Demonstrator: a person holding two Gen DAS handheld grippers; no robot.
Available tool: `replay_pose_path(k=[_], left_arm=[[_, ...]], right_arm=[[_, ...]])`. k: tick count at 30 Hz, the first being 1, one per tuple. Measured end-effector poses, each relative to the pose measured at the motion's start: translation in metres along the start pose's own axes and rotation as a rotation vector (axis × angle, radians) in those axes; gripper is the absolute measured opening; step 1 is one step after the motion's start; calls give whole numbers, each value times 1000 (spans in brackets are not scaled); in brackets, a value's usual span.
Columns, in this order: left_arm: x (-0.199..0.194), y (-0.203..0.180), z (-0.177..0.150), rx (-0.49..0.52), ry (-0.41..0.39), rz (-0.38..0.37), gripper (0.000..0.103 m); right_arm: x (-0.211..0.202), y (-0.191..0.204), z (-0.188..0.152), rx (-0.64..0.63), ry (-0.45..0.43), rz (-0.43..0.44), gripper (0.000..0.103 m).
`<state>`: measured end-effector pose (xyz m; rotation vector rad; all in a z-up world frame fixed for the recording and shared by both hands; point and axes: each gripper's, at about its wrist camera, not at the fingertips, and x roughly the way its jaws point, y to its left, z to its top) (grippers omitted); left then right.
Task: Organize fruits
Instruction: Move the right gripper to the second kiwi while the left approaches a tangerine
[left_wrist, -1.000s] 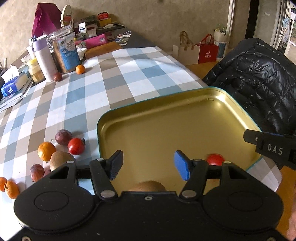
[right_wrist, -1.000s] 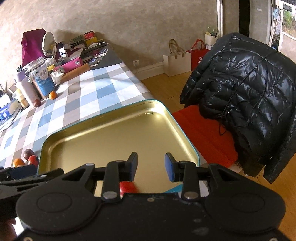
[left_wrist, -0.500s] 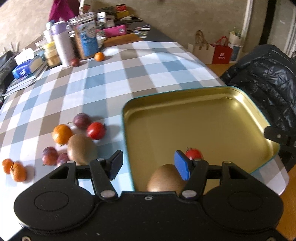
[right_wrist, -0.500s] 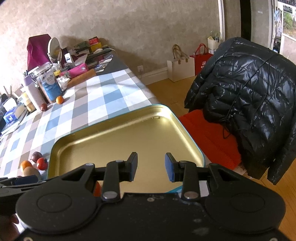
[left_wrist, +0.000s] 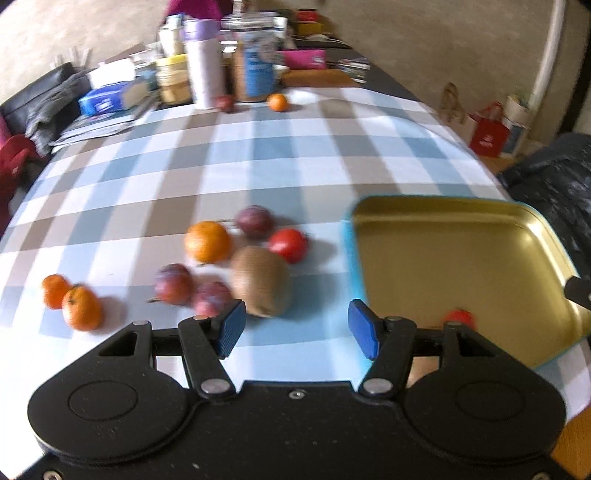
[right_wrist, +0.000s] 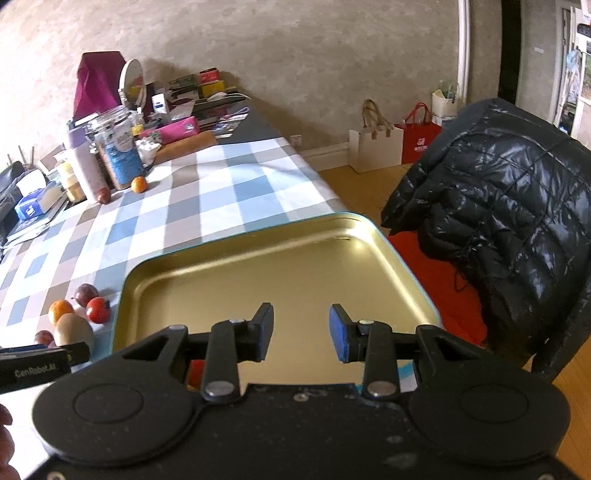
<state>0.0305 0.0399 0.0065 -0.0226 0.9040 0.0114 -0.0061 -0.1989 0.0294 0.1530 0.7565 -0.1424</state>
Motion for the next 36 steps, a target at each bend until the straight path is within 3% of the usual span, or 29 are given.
replay_pose_path(k=[9,18,29,36], left_arm=[[-1,80,-5,-169,-10,142,66],[-6,147,-19,-309,-1,279,66],[-13,183,-34,-374,17,374,66],[-13,192,-38,-384,33,394,66]], right_arm=[[3,73,-8,-127,-31,73,36],[13,153,-15,-236,38,264,36],[34,204,-21,-270,124,389,36],[46,217,-24,-282,150,408,36]])
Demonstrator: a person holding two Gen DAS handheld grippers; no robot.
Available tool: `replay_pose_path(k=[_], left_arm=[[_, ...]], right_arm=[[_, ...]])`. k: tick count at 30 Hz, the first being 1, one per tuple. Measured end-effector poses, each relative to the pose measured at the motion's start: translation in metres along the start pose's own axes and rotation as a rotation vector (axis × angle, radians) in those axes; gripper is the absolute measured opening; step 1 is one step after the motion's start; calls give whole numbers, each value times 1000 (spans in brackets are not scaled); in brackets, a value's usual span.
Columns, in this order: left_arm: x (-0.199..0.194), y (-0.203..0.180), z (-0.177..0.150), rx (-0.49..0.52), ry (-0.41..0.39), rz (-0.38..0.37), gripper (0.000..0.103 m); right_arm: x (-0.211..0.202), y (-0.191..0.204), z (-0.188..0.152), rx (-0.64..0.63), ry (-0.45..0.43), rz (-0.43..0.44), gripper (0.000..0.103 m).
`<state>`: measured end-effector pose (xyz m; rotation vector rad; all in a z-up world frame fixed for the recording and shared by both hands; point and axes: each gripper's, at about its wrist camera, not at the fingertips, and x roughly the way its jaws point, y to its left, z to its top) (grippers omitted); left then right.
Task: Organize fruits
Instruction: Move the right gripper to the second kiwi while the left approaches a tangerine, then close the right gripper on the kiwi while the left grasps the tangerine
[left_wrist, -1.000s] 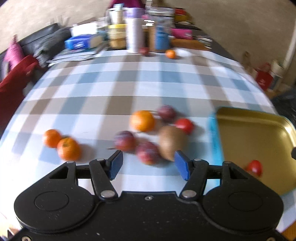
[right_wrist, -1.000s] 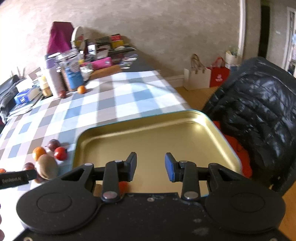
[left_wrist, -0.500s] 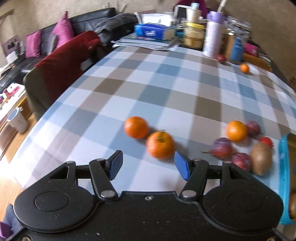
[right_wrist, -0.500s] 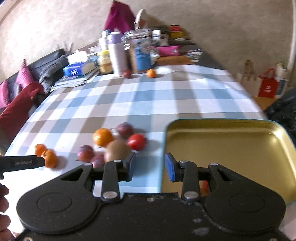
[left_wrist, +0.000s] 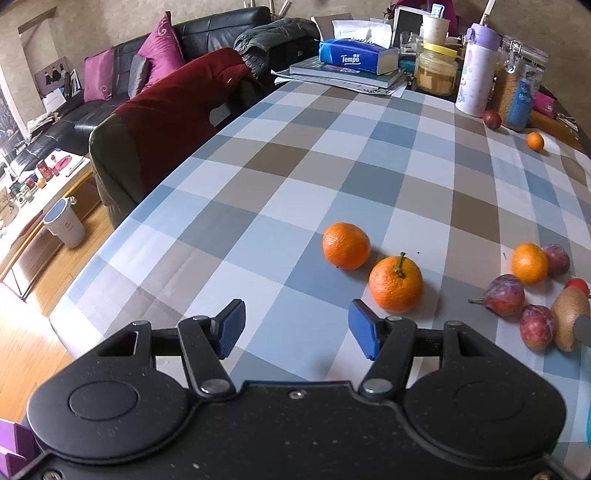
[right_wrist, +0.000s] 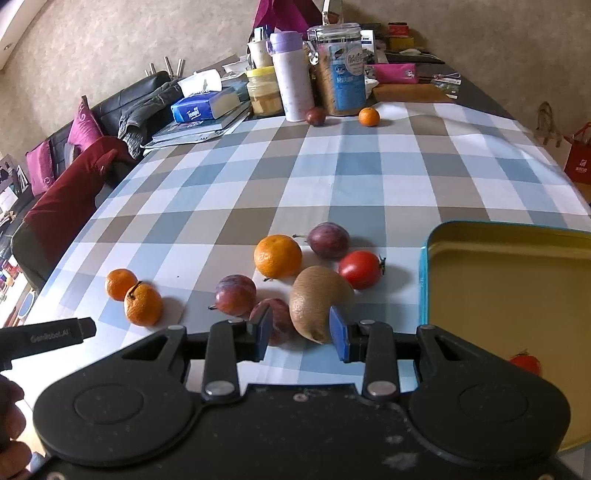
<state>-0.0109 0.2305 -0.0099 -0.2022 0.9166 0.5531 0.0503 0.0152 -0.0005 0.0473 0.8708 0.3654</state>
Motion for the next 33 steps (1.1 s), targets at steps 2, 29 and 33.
replay_pose_path(k=[2,29,33], left_arm=[[1,1,1,0,1,0,66],[35,-39,15,77,48,-159,72],[44,-42,17,75,59,-156,73]], right_arm=[[4,0,2,1,-5,-14,36],[33,-5,17,-5,5,-28,47],[36,-6,17,-6,14,-24,49]])
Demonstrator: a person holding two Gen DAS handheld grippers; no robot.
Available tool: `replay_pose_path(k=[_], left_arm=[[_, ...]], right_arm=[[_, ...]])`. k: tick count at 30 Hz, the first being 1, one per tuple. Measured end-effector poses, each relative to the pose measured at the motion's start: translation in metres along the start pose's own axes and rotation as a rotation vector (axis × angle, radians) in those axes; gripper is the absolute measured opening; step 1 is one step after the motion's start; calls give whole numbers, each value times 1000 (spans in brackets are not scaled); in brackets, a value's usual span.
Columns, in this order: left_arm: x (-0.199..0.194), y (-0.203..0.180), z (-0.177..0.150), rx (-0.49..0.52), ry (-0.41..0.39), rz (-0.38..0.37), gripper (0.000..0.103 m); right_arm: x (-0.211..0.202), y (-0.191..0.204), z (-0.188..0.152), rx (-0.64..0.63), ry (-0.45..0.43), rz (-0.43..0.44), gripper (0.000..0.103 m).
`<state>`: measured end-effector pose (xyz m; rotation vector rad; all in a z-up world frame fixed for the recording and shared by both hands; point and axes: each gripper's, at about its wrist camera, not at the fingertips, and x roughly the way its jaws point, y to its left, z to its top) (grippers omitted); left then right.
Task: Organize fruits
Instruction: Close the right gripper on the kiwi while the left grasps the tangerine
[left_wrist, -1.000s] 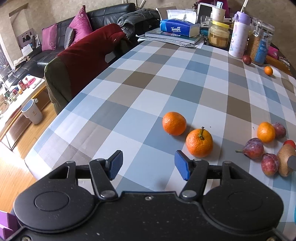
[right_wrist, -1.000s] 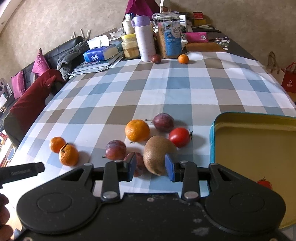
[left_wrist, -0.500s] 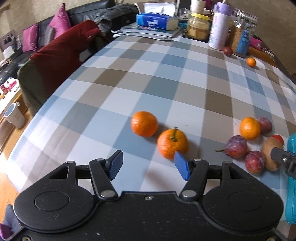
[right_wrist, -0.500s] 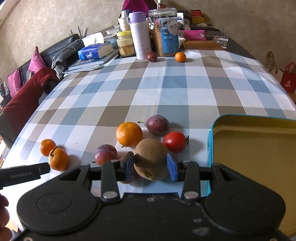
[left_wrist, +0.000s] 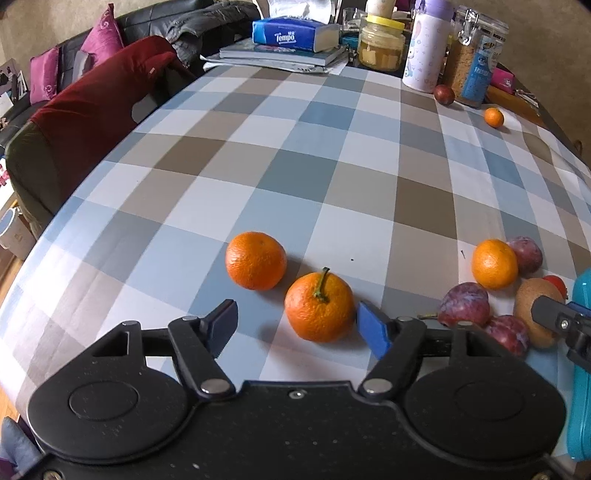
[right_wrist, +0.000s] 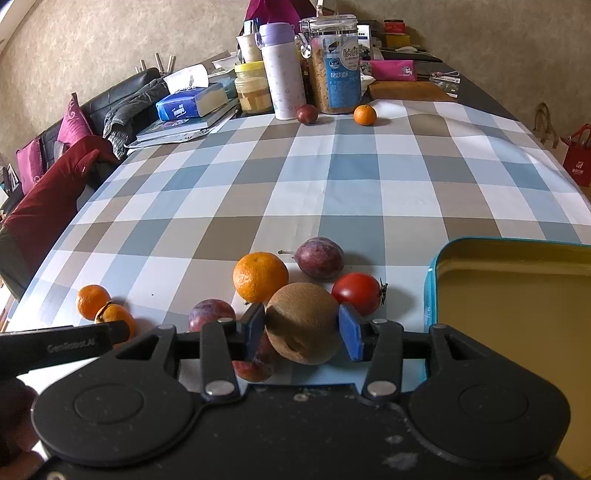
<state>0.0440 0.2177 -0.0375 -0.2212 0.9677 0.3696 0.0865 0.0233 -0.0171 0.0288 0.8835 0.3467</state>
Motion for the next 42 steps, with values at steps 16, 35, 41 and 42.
replay_pose_path(k=[16,35,41,42], left_arm=[[20,-5,5,8,16,21,78],[3,4,-7,5,31,-25,51],[-6,15,-20,-4,29,-14,51],[-7,17,-21,-6,28,-14,51]], right_arm=[[15,-9,-2,70,29,25,54],[17,-6,-2,115,86,54,55],[6,17,-17,42,103,79,55],[3,21,-19,28,101,80,55]])
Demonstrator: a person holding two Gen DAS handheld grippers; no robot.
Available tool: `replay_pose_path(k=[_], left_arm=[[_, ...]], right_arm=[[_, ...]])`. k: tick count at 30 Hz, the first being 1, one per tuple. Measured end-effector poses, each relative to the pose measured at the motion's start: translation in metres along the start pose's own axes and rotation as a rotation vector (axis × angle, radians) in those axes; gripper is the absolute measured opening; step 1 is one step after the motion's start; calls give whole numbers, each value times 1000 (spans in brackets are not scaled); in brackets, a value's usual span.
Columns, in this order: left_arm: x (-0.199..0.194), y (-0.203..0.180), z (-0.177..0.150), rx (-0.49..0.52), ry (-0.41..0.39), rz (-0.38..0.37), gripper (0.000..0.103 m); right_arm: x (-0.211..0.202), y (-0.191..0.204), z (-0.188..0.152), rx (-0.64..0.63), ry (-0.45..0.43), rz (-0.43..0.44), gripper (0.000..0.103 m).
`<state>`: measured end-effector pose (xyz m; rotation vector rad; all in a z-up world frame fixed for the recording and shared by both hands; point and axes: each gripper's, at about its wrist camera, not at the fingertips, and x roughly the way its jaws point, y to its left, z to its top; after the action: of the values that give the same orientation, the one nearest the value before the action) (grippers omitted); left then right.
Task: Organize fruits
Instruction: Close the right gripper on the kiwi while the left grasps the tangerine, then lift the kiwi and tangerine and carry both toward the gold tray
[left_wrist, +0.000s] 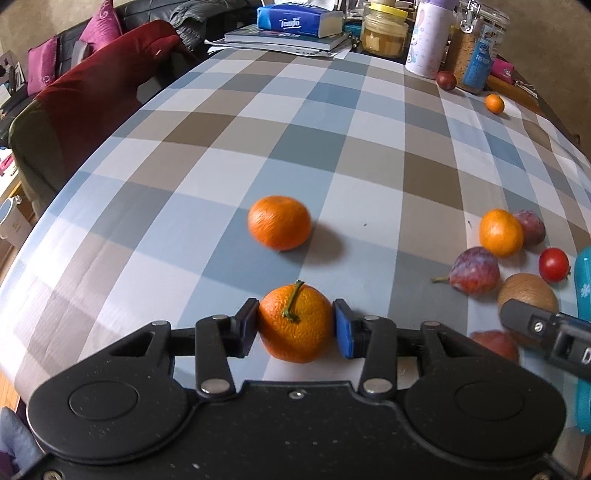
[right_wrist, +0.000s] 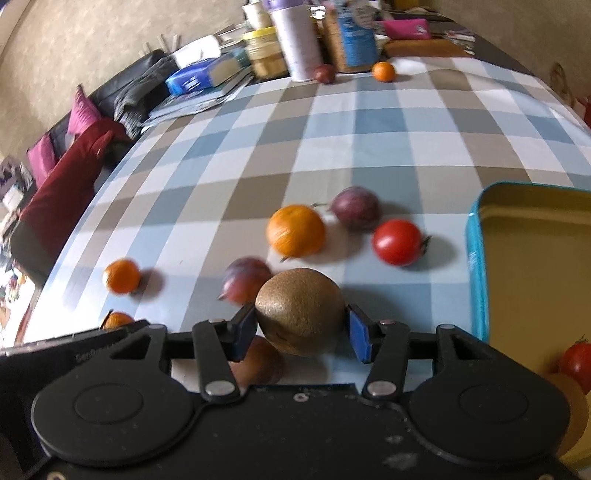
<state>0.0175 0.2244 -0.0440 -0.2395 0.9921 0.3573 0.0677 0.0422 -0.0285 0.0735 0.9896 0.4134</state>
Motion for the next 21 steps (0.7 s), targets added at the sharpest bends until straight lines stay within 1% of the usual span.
replay_pose_path(k=[3,6,10,12,15,17,21], left_arm=[[-4,5,-5,-8,-4,-12,52],[-5,7,-7,-7,-11,-17,53],[-5,5,-9,-2,-26,-9,54],[-5,3,-10,4,-30,-6,51],[-8,7,-14,-23,-37,-24,50],[-11,12,-17,-38,-35,-23,50],[-23,25,-24,-104,-44,-27,50]], right_arm=[[-3,10,-7,-28,-5,-1,55],[-4,15,-12,-48,-23,-19,55],[-5,19,-15,-63,-40,-36,55],[-5,21,-16,-71,-50,-45,55],[-6,25,-20,-105,-71,-62,54],[-7,27,-23,-124,-82,-69,54],[-8,27,-26,-127,-96,-70,54]])
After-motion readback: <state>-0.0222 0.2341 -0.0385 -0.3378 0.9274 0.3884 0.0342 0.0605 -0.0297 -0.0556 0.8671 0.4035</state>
